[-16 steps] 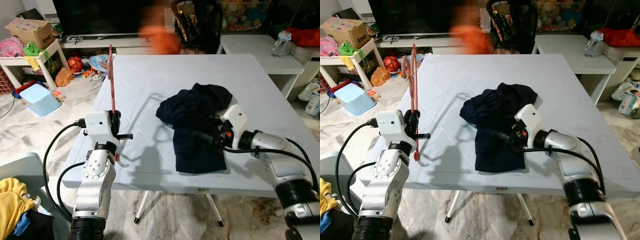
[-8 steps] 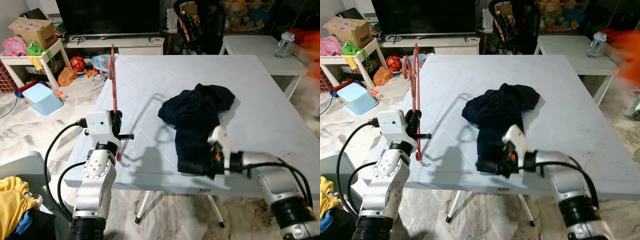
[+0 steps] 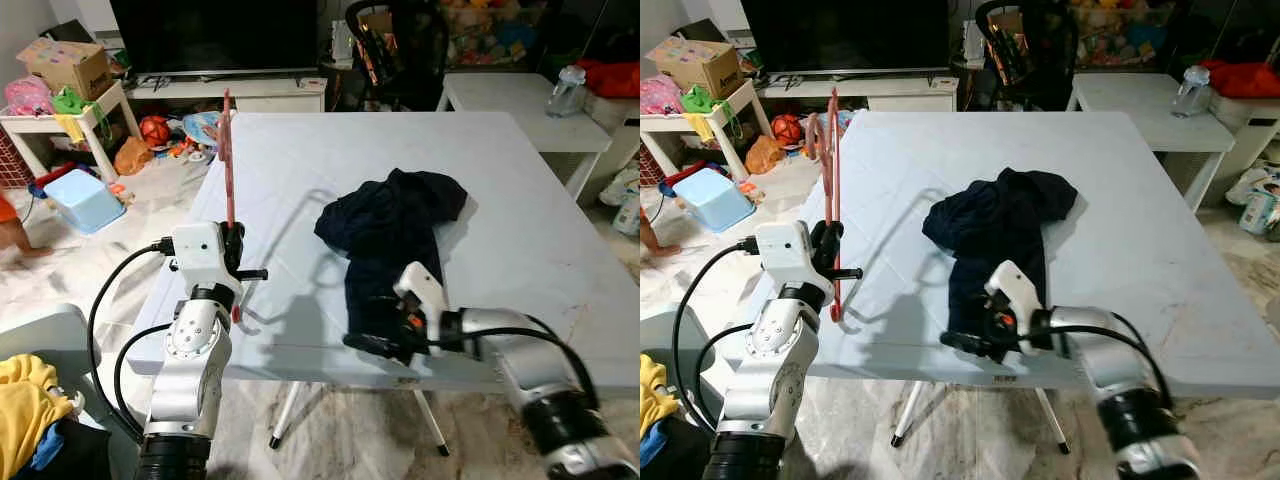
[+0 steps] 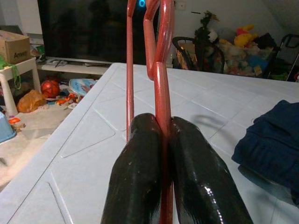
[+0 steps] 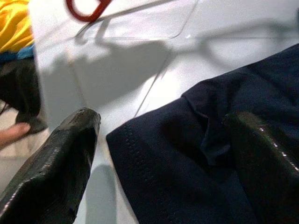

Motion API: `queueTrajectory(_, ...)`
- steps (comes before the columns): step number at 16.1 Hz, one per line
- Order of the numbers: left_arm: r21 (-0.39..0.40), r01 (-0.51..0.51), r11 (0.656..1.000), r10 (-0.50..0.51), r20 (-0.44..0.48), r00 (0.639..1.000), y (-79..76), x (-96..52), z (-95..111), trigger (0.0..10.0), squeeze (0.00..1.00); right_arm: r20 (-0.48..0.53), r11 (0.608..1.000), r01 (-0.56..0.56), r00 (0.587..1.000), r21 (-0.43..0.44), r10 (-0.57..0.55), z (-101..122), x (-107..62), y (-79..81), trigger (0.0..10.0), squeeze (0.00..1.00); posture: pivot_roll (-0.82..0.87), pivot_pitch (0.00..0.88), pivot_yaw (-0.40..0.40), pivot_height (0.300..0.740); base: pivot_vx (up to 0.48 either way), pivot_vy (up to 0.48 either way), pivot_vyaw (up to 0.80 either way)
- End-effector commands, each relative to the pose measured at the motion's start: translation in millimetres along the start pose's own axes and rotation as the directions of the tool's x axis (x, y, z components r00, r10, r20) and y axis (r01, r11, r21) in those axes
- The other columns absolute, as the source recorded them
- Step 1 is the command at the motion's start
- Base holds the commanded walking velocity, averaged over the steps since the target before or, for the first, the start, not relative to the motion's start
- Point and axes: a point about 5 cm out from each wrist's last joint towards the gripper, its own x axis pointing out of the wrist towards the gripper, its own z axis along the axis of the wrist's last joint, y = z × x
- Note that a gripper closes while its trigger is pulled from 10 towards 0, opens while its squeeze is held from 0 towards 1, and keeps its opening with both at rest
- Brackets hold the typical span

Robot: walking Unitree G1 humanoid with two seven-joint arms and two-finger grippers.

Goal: Hang hanger

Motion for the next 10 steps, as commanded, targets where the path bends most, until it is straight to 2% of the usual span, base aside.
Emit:
queueTrajectory(1, 0.003, 0.002, 1.000, -0.002, -0.034, 0.999, 1.1, -0.4, -6, 10.0, 0.00, -0.053, 0.998, 0.058, 0.997, 0.011, -0.057, -8, 4.6, -5.9, 10.0, 1.00, -0.06, 0.000, 0.019, 0.740, 0.000, 0.000, 0.00)
queueTrajectory(4, 0.002, 0.002, 1.000, -0.002, -0.035, 0.999, 0.9, -0.1, -6, 10.0, 0.00, -0.105, 0.991, 0.131, 0.986, -0.008, -0.132, -9, 17.2, -13.4, 10.0, 1.00, -0.06, 0.000, 0.018, 0.740, 0.000, 0.000, 0.00)
queueTrajectory(5, 0.002, 0.002, 1.000, -0.002, -0.037, 0.999, 1.1, -0.2, -6, 10.0, 0.00, -0.136, 0.985, 0.169, 0.976, -0.027, -0.171, -10, 21.8, -16.8, 10.0, 0.64, -0.06, 0.000, 0.018, 0.740, 0.000, 0.000, 0.00)
queueTrajectory(6, 0.001, 0.002, 1.000, -0.002, -0.036, 0.999, 0.5, -0.2, -6, 10.0, 0.00, -0.157, 0.978, 0.207, 0.965, -0.036, -0.210, -9, 25.5, -20.2, 10.0, 0.00, -0.06, 0.000, 0.018, 0.740, 0.000, 0.000, 0.00)
queueTrajectory(8, 0.000, 0.004, 1.000, -0.004, -0.033, 0.999, -0.9, 0.0, -5, 10.0, 0.00, -0.215, 0.959, 0.277, 0.934, -0.064, -0.284, -11, 25.7, -28.4, 10.0, 0.00, -0.05, 0.000, 0.015, 0.740, 0.000, 0.000, 0.00)
queueTrajectory(9, -0.001, 0.002, 1.000, -0.002, -0.035, 0.999, -0.2, -0.6, -6, 10.0, 0.00, -0.254, 0.925, 0.365, 0.890, -0.105, -0.380, -13, 24.0, -37.5, 10.0, 0.00, -0.06, 0.000, 0.013, 0.740, 0.000, 0.000, 0.00)
queueTrajectory(10, 0.000, 0.002, 1.000, -0.002, -0.036, 0.999, -0.1, -0.6, -6, 10.0, 0.00, -0.256, 0.915, 0.388, 0.879, -0.110, -0.403, -12, 23.6, -39.8, 10.0, 0.00, -0.06, 0.000, 0.013, 0.740, 0.000, 0.000, 0.00)
